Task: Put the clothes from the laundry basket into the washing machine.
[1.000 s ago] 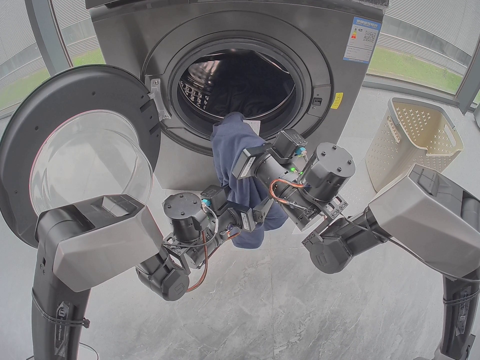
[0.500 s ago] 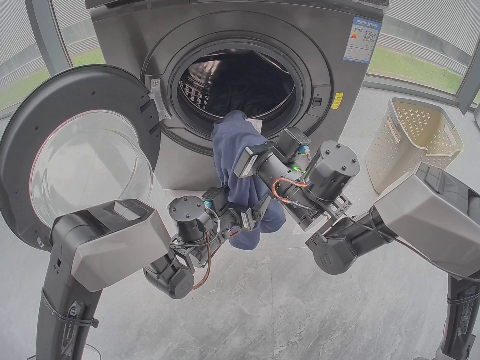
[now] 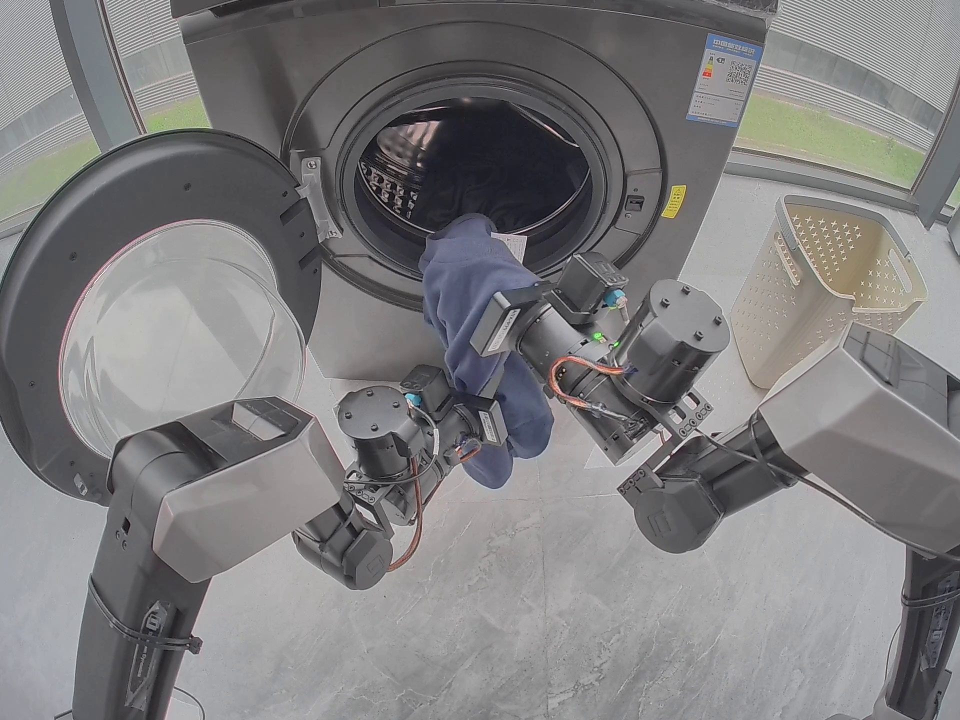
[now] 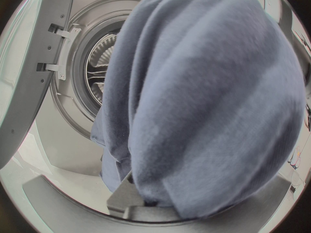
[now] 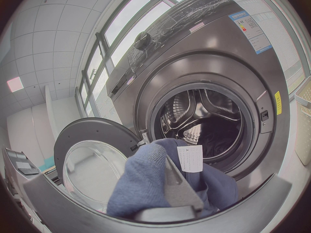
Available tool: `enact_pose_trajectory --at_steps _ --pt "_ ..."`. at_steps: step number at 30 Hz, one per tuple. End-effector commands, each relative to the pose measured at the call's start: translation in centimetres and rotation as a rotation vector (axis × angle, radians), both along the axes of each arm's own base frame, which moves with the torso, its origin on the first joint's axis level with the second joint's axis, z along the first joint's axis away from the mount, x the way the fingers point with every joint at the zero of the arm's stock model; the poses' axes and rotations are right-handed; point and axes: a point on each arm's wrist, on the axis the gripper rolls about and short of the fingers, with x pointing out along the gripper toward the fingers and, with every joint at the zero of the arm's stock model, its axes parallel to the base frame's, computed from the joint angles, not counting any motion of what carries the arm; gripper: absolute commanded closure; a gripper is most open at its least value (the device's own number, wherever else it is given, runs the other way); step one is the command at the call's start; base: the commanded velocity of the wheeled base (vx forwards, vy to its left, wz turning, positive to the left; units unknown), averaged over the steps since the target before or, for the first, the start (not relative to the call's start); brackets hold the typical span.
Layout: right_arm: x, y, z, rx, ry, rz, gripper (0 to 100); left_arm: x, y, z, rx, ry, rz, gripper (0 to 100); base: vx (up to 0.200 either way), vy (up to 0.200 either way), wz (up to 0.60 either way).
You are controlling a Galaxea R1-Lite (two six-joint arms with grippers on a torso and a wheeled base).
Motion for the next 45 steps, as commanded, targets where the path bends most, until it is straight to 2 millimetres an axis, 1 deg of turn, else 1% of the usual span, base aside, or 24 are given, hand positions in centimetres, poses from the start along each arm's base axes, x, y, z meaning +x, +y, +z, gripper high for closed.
enact_pose_trajectory --at_steps 1,3,4,6,8,10,11,12,13,19,23,30,31,33,34,35,36,38,40,41,42,43,44,45 --pt "-0.3 -1.1 0.8 0.006 -0.007 -0.016 100 0.6 0.8 1.0 -0.023 -0.021 0.024 100 0.0 0.0 0.0" --pt "-0.1 -1.9 1.0 0.005 -0.004 -0.029 100 0.6 1.4 2.0 -0.035 -0.034 0.036 100 0.0 0.0 0.0" --pt "-0.1 -2.0 1.0 0.005 -0.004 -0.034 100 0.6 1.5 2.0 -0.035 -0.034 0.039 100 0.0 0.0 0.0" --pt "1.1 -3.8 0.7 0.001 0.008 -0.084 100 0.1 2.2 3.5 -0.054 -0.043 0.045 100 0.0 0.0 0.0" --pt "2.1 -5.0 0.4 -0.006 0.017 -0.119 100 -0.4 2.5 4.7 -0.065 -0.055 0.044 100 0.0 0.0 0.0" --pt "2.8 -5.9 -0.1 -0.011 0.026 -0.145 100 -1.0 2.7 5.7 -0.073 -0.066 0.042 100 0.0 0.0 0.0" --pt "2.9 -5.9 -0.1 -0.011 0.026 -0.148 100 -1.0 2.8 5.8 -0.074 -0.067 0.042 100 0.0 0.0 0.0" --pt "3.3 -6.3 -0.4 -0.016 0.033 -0.159 100 -1.3 2.8 6.3 -0.077 -0.072 0.039 100 0.0 0.0 0.0" --pt "3.8 -6.4 -1.6 -0.033 0.056 -0.168 100 -1.7 2.8 6.8 -0.081 -0.077 0.034 100 0.0 0.0 0.0" --pt "4.3 -6.0 -3.7 -0.05 0.082 -0.166 100 -3.2 3.0 8.8 -0.096 -0.1 0.02 100 0.0 0.0 0.0" --pt "4.2 -5.6 -4.1 -0.056 0.092 -0.156 100 -3.5 3.2 9.9 -0.11 -0.122 0.018 100 0.0 0.0 0.0" --pt "3.4 -5.1 -4.0 -0.063 0.089 -0.134 100 -3.6 3.3 9.7 -0.106 -0.115 0.018 100 0.0 0.0 0.0" --pt "3.1 -5.2 -4.2 -0.074 0.096 -0.132 0 -3.6 3.3 9.7 -0.108 -0.114 0.017 100 0.0 0.0 0.0" --pt "2.7 -5.2 -4.1 -0.079 0.1 -0.13 0 -3.6 3.3 9.7 -0.107 -0.115 0.019 100 0.0 0.0 0.0" --pt "2.1 -5.7 -4.3 -0.103 0.117 -0.127 0 -3.7 3.5 10.1 -0.113 -0.12 0.023 100 0.0 0.0 0.0" --pt "0.0 -6.7 -5.7 -0.188 0.177 -0.098 0 -5.2 4.3 10.1 -0.085 -0.078 0.018 100 0.0 0.0 0.0" --pt "-0.9 -6.8 -6.1 -0.212 0.189 -0.074 0 -5.9 4.6 10.2 -0.075 -0.066 0.011 100 0.0 0.0 0.0" --pt "-1.1 -6.8 -6.2 -0.216 0.192 -0.068 0 -6.0 4.7 10.3 -0.074 -0.065 0.009 100 0.0 0.0 0.0" --pt "-5.5 -6.7 -7.7 -0.294 0.243 0.046 0 -8.1 5.1 10.4 -0.05 -0.029 -0.014 100 0.0 0.0 0.0" --pt "-6.0 -6.8 -7.9 -0.307 0.255 0.055 0 -8.2 5.2 10.4 -0.048 -0.026 -0.015 100 0.0 0.0 0.0" --pt "-7.2 -7.0 -8.5 -0.34 0.281 0.075 0 -8.5 5.4 10.3 -0.046 -0.022 -0.012 100 0.0 0.0 0.0" --pt "-7.2 -7.0 -8.5 -0.34 0.281 0.075 0 -8.5 5.4 10.3 -0.046 -0.022 -0.012 100 0.0 0.0 0.0" --pt "-8.8 -7.5 -8.9 -0.38 0.304 0.096 0 -9.0 5.8 10.5 -0.045 -0.024 -0.01 100 0.0 0.0 0.0" --pt "-9.4 -7.8 -9.1 -0.393 0.319 0.101 0 -9.5 6.1 10.7 -0.044 -0.023 -0.009 100 0.0 0.0 0.0"
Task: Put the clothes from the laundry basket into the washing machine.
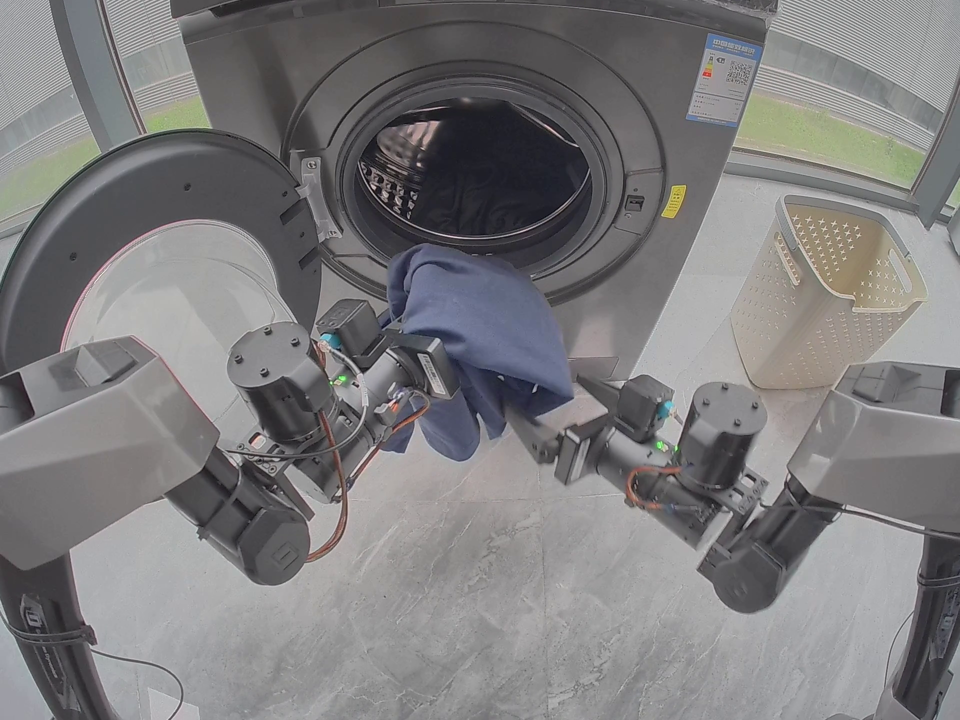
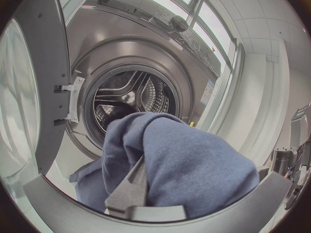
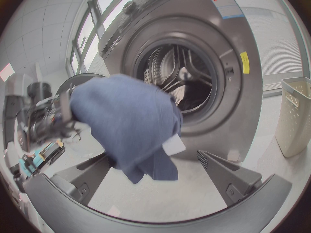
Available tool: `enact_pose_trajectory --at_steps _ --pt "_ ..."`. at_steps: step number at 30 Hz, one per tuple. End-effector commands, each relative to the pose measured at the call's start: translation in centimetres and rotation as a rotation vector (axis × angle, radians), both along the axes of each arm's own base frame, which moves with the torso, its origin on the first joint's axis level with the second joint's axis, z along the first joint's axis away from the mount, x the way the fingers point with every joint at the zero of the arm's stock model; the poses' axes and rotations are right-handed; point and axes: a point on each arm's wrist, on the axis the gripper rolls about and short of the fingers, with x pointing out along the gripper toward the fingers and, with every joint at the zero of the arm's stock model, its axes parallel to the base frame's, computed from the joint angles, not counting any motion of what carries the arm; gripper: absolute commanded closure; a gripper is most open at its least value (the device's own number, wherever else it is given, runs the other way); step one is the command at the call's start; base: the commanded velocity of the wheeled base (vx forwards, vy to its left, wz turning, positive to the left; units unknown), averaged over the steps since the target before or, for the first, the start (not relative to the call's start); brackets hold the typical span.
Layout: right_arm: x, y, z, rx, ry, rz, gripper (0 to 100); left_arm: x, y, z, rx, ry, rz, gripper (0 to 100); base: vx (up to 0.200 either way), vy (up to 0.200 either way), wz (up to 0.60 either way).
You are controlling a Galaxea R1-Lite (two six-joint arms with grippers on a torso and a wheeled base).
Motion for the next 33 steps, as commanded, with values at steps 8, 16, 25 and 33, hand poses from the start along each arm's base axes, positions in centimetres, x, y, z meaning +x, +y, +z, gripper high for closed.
enact_pose_trajectory --at_steps 8,16,25,33 --pt "-8.6 -4.3 0.1 -0.127 0.112 0.102 0 -7.3 3.4 0.5 0.065 0.091 -0.063 100 0.0 0.0 0.0" --pt "-7.3 -6.5 0.3 -0.118 0.117 0.004 0 -8.3 4.2 0.0 0.076 0.105 -0.058 100 0.0 0.0 0.0" --pt "-5.5 -7.7 0.9 -0.087 0.091 -0.072 0 -8.8 4.1 -0.8 0.094 0.138 -0.073 100 0.0 0.0 0.0" --pt "-5.2 -8.0 0.9 -0.085 0.09 -0.084 0 -9.2 4.3 -1.0 0.113 0.142 -0.08 100 0.0 0.0 0.0"
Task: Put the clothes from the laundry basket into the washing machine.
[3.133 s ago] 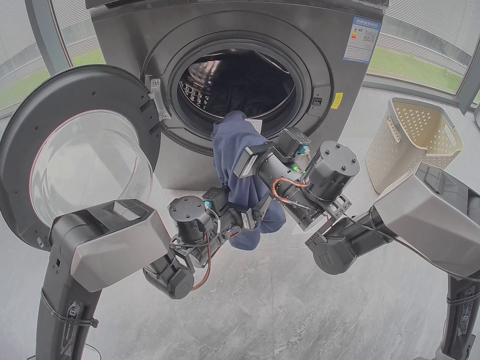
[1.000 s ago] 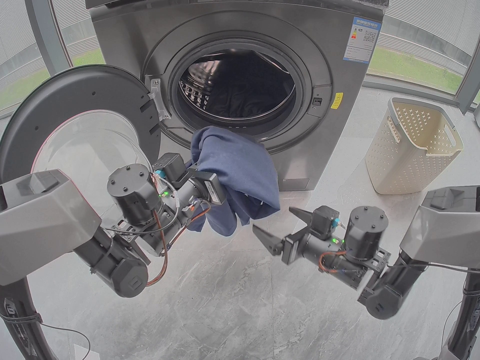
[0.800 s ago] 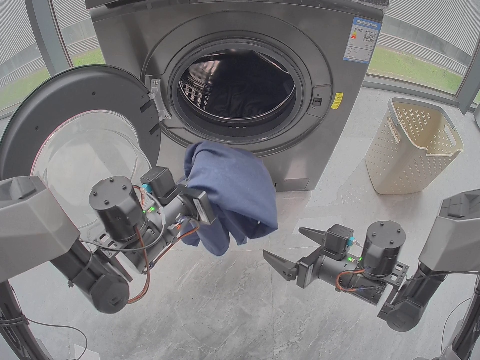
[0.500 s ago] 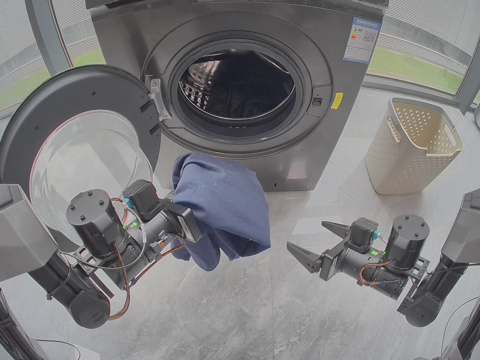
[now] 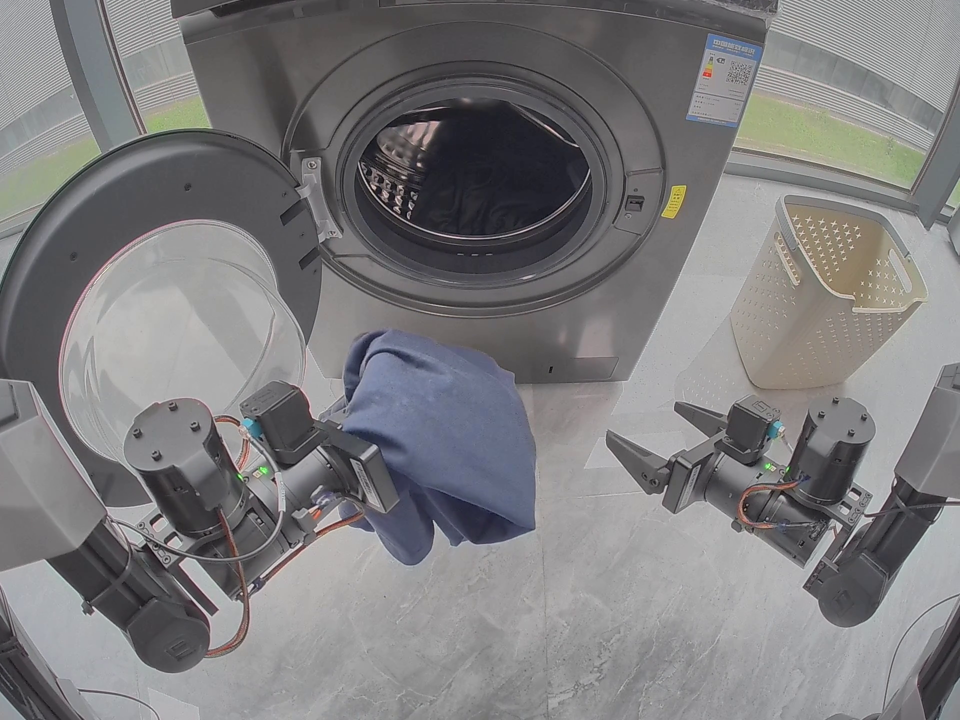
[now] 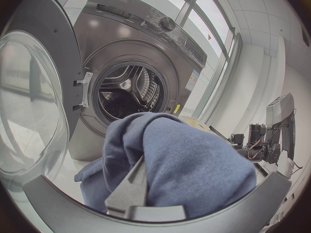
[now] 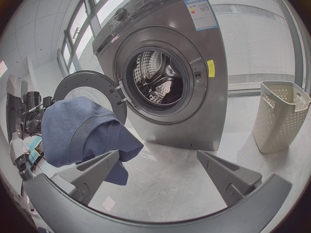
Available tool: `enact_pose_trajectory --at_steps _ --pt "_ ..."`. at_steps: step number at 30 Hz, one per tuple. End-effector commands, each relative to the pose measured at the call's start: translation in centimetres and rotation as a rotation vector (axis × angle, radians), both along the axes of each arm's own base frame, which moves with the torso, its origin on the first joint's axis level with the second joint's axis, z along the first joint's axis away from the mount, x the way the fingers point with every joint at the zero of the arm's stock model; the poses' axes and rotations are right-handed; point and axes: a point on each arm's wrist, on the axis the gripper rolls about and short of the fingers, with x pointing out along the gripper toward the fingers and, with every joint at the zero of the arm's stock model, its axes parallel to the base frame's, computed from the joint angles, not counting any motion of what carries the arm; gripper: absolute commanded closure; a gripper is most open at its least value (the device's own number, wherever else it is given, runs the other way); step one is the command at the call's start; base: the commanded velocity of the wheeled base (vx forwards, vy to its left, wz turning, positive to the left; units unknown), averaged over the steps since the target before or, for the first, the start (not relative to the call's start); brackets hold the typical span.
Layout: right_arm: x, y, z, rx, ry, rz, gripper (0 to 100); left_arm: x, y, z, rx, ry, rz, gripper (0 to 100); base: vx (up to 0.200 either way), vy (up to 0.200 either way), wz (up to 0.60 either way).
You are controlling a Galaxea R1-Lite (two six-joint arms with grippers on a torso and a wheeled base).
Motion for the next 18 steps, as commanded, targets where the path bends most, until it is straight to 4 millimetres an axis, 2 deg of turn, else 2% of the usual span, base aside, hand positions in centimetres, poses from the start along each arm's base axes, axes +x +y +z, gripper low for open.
enact_pose_trajectory --at_steps 1,7,18 --pt "-0.04 0.03 -0.26 -0.005 0.009 0.002 0 -0.09 0.11 0.0 0.0 0.001 0.0 100 0.0 0.0 0.0" --pt "-0.04 0.33 -0.59 -0.009 0.019 0.01 0 -0.01 0.01 0.15 -0.003 -0.006 0.0 100 0.0 0.0 0.0" --pt "-0.15 0.47 -0.61 -0.01 0.02 0.016 0 -0.02 -0.04 0.11 0.0 -0.006 -0.003 100 0.2 0.0 0.0"
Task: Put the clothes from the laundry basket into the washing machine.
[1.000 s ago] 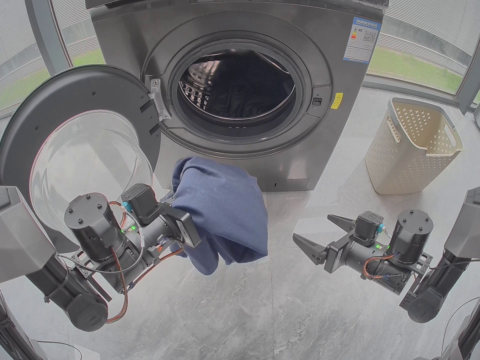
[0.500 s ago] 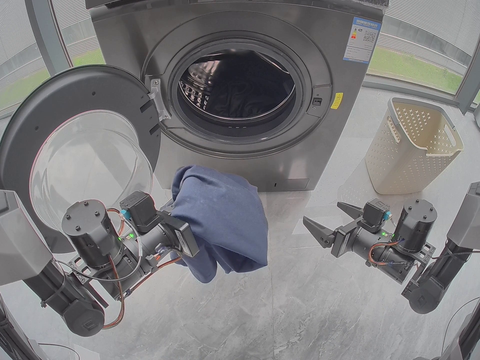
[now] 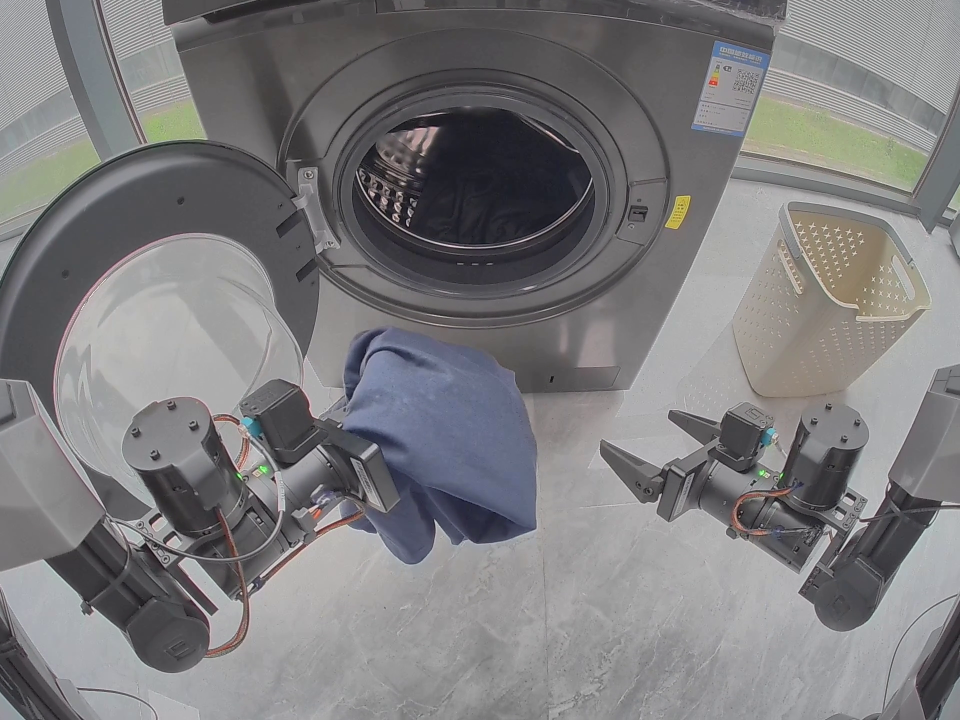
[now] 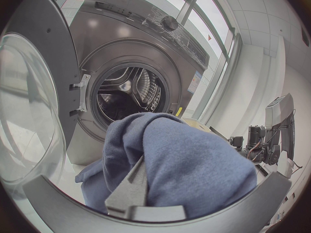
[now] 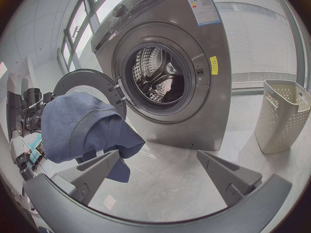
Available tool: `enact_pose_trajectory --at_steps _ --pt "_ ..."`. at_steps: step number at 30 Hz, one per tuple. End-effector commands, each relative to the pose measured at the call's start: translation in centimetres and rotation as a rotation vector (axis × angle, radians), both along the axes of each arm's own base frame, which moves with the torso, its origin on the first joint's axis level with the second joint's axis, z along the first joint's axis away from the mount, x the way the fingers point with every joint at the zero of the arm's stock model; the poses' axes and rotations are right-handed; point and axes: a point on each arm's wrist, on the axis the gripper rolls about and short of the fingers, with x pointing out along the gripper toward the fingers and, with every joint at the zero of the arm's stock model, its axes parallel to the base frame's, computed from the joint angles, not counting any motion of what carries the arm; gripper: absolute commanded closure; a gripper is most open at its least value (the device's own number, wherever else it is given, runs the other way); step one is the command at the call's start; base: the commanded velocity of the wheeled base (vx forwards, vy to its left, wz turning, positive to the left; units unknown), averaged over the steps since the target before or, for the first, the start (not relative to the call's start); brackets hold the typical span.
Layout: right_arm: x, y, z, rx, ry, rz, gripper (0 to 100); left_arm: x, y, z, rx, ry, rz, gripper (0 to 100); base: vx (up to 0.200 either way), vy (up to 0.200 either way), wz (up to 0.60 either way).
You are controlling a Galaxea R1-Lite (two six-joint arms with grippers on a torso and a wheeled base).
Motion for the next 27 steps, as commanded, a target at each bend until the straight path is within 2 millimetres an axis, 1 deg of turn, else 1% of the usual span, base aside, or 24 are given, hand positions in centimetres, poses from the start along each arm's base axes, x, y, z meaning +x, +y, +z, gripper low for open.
enact_pose_trajectory --at_steps 1,10,27 --pt "-0.02 0.08 -0.11 0.0 0.004 0.003 0 0.03 -0.03 -0.16 0.002 0.005 -0.001 100 0.2 0.0 0.0" --pt "-0.15 0.26 -0.15 -0.002 0.007 0.011 0 -0.1 -0.41 -0.3 0.006 0.008 -0.013 100 0.2 0.0 0.0" --pt "-0.49 0.42 -0.28 0.001 0.017 0.021 0 0.02 -0.44 -0.28 0.004 0.005 -0.012 100 0.0 0.0 0.0"
